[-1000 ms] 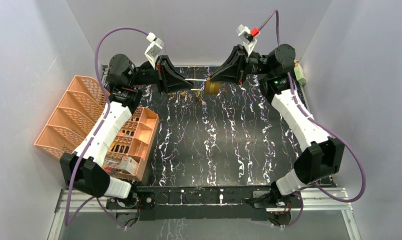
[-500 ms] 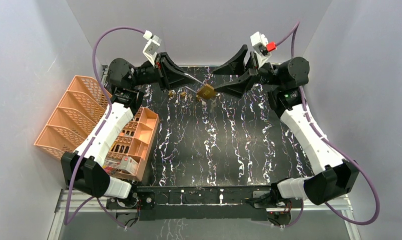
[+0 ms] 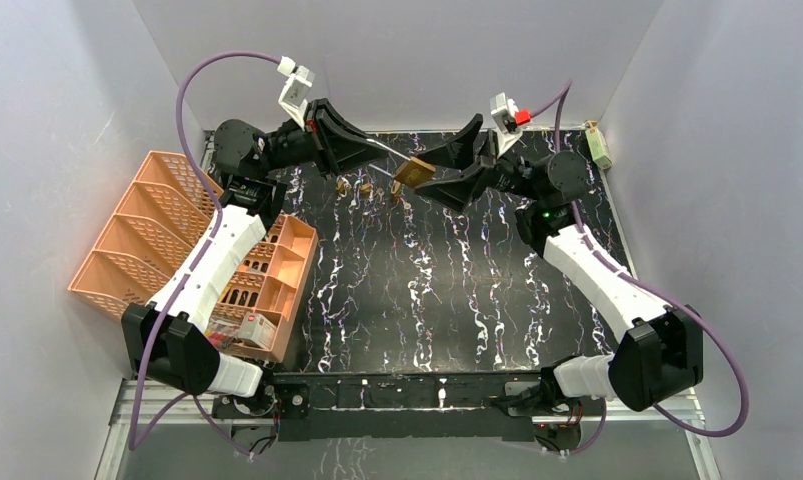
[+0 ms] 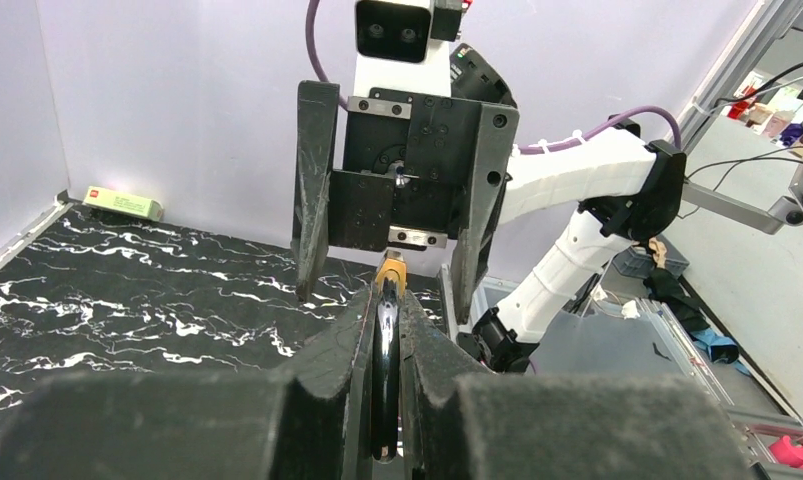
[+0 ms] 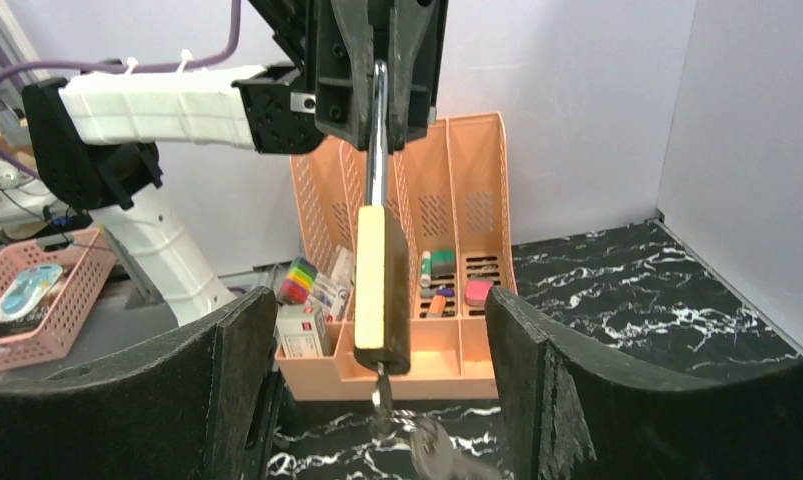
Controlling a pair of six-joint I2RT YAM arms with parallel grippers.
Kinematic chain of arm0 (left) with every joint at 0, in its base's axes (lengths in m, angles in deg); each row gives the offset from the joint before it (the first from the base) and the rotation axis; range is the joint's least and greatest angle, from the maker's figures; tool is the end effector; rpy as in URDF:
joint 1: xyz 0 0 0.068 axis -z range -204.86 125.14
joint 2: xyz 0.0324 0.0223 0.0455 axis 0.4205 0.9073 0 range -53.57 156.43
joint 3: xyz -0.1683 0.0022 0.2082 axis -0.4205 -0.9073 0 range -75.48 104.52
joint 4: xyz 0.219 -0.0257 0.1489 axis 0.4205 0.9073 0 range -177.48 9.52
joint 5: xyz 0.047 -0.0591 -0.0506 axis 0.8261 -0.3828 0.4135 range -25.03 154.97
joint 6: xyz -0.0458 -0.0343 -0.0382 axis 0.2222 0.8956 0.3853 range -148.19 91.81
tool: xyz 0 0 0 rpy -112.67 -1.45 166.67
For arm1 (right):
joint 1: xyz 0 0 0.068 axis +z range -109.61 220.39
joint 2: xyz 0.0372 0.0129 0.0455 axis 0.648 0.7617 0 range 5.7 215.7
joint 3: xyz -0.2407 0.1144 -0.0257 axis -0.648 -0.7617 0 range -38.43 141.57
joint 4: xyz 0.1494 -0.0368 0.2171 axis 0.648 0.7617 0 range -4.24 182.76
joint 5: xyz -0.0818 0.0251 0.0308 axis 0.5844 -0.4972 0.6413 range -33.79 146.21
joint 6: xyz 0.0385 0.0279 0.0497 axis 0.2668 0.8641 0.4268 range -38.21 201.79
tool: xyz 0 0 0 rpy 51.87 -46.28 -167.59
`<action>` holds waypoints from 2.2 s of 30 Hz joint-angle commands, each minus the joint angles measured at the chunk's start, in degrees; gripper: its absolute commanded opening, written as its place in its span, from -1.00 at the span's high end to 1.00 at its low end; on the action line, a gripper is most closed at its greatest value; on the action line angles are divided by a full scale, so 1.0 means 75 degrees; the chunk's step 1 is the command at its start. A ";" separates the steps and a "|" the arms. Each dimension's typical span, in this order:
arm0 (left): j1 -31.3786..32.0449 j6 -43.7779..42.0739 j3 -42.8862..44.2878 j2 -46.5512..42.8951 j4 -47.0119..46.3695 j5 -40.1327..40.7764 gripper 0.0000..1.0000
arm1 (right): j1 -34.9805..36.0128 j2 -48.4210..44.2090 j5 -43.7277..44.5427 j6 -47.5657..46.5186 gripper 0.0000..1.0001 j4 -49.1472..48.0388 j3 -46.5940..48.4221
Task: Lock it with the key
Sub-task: Lock the lock.
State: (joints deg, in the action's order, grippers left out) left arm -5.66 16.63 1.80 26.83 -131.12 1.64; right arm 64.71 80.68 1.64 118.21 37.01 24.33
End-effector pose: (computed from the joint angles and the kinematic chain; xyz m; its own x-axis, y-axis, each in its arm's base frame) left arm 0.2716 -0.1472 0.4792 -0.1212 -0.2929 -0.9484 0.9922 -0.0085 -0.1242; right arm 0.2504 0.1629 0.4324 -0.0596 0.3509 -0.9345 -0.9942 0.0627 0.0869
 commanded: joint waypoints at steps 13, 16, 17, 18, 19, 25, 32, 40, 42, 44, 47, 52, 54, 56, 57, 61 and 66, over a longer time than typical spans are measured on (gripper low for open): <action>0.0009 0.0217 0.0010 -0.0244 -0.1336 0.0841 1.00 | 0.1219 0.0321 0.1642 0.0640 -0.52 -0.2720 -0.0146; 0.0003 0.0256 0.0103 -0.0210 -0.1374 0.0817 1.00 | 0.1256 0.0283 0.1779 0.0608 -0.53 -0.2814 -0.0226; -0.0015 0.0269 0.0122 -0.0217 -0.1385 0.0815 1.00 | 0.1256 0.0272 0.1798 0.0589 -0.53 -0.2816 -0.0234; -0.0023 0.0279 0.0130 -0.0220 -0.1404 0.0805 1.00 | 0.1253 0.0247 0.1820 0.0541 -0.55 -0.2806 -0.0246; -0.0031 0.0283 0.0139 -0.0230 -0.1411 0.0812 1.00 | 0.1256 0.0213 0.1856 0.0482 -0.56 -0.2790 -0.0286; -0.0116 0.0324 0.0132 -0.0329 -0.1458 0.0803 1.00 | 0.1254 -0.0222 0.2412 -0.0036 -0.66 -0.2486 -0.0750; -0.0145 0.0419 0.0209 -0.0339 -0.1516 0.0782 1.00 | 0.1255 -0.0109 0.2424 0.0282 -0.61 -0.2980 -0.0960; -0.0147 0.0433 0.0167 -0.0339 -0.1618 0.0858 1.00 | 0.1275 0.0591 0.2190 0.1226 0.13 -0.4015 -0.0591; -0.0148 0.0441 0.0158 -0.0337 -0.1671 0.0896 1.00 | 0.1300 0.0739 0.2246 0.1430 0.16 -0.4324 -0.0585; -0.0149 0.0458 0.0142 -0.0326 -0.1720 0.0914 1.00 | 0.1366 0.0851 0.2340 0.1522 0.16 -0.4523 -0.0587; -0.0147 0.0486 0.0119 -0.0326 -0.1800 0.0957 1.00 | 0.1445 0.0976 0.2481 0.1589 0.17 -0.4724 -0.0556; -0.0155 0.0542 0.0104 -0.0285 -0.1953 0.1008 1.00 | 0.1509 0.1143 0.2670 0.1771 -0.03 -0.5091 -0.0467; -0.0155 0.0572 0.0097 -0.0268 -0.2005 0.1006 1.00 | 0.1516 0.1196 0.2721 0.1807 -0.02 -0.5155 -0.0398; -0.0146 0.0586 0.0064 -0.0257 -0.2057 0.1016 1.00 | 0.1542 0.1275 0.2754 0.1877 0.12 -0.5255 -0.0298; -0.0146 0.0587 0.0048 -0.0266 -0.2079 0.1010 1.00 | 0.1548 0.1317 0.2763 0.1941 0.23 -0.5343 -0.0249; -0.0147 0.0598 -0.0042 -0.0261 -0.2104 0.0955 1.00 | 0.1554 0.1544 0.2747 0.2189 1.00 -0.5571 0.0047; -0.0304 0.0706 -0.0227 -0.0359 -0.2103 0.0634 1.00 | 0.1561 0.1258 0.2397 0.1997 1.00 -0.5042 0.0253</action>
State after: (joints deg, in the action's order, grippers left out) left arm -6.91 21.77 0.94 26.80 -143.27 5.46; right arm 75.72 93.42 21.20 133.71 3.11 21.91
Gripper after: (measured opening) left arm 0.071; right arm 0.275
